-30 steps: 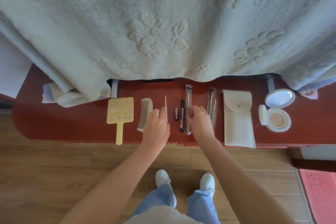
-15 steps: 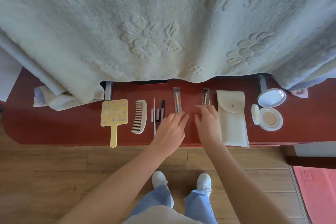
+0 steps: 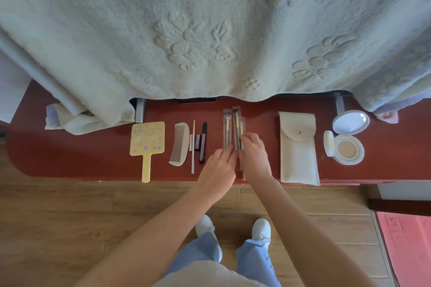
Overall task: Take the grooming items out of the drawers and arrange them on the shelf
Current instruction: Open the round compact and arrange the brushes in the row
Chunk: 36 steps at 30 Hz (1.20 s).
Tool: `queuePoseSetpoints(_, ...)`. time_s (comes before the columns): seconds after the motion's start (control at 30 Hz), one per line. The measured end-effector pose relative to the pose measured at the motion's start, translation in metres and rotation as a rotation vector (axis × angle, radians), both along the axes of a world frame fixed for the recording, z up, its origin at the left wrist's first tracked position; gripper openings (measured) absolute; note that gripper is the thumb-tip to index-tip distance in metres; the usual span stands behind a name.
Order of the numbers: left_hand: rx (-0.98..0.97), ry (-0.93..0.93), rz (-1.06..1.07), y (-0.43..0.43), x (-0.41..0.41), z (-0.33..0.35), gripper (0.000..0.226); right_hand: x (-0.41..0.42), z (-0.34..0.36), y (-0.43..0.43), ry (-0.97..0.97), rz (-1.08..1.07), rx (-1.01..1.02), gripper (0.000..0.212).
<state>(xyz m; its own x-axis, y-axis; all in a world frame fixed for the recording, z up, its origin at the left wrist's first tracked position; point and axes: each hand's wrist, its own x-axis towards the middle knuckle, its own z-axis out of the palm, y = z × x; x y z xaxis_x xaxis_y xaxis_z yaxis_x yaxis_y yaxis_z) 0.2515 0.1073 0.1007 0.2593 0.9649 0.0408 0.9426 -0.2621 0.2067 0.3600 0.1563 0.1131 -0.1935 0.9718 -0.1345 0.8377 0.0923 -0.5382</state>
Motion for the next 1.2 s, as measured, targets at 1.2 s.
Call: queuePoseSetpoints(1.2,-0.094,-0.045,-0.175,0.022,0.077,0.010,0.070,0.107,0.004,-0.032,-0.023,-0.123,0.020,0.045)
